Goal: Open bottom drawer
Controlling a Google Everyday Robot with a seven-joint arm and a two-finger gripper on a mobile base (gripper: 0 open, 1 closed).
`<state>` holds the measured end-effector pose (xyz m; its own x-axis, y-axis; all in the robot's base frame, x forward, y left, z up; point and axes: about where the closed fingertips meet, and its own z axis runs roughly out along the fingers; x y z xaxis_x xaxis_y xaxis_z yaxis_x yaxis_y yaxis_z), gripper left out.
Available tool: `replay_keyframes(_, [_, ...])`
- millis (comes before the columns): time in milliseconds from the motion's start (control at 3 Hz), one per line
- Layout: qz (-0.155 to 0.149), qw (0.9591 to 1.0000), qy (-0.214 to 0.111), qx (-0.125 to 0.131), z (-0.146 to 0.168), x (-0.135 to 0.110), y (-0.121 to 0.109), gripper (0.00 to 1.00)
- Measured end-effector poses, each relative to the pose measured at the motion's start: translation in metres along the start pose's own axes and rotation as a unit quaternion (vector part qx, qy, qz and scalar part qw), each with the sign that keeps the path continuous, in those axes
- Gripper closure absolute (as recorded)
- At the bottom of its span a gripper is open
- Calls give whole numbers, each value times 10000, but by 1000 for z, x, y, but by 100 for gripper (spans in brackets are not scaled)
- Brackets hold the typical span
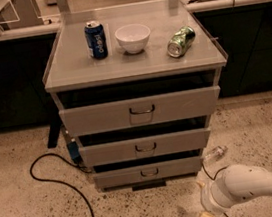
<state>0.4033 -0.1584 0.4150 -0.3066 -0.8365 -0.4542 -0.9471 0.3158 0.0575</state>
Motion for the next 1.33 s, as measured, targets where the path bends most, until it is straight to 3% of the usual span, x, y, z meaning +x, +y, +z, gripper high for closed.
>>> replay_keyframes(333, [66,9996,-85,258,-7,1,-11,0])
replay_keyframes(667, [150,9997,-96,186,-2,6,-16,0])
replay_keyframes(1000, [289,9991,-119,-278,24,29,-27,0])
replay_keyframes(1333, [71,9959,-397,-807,67,29,-45,0])
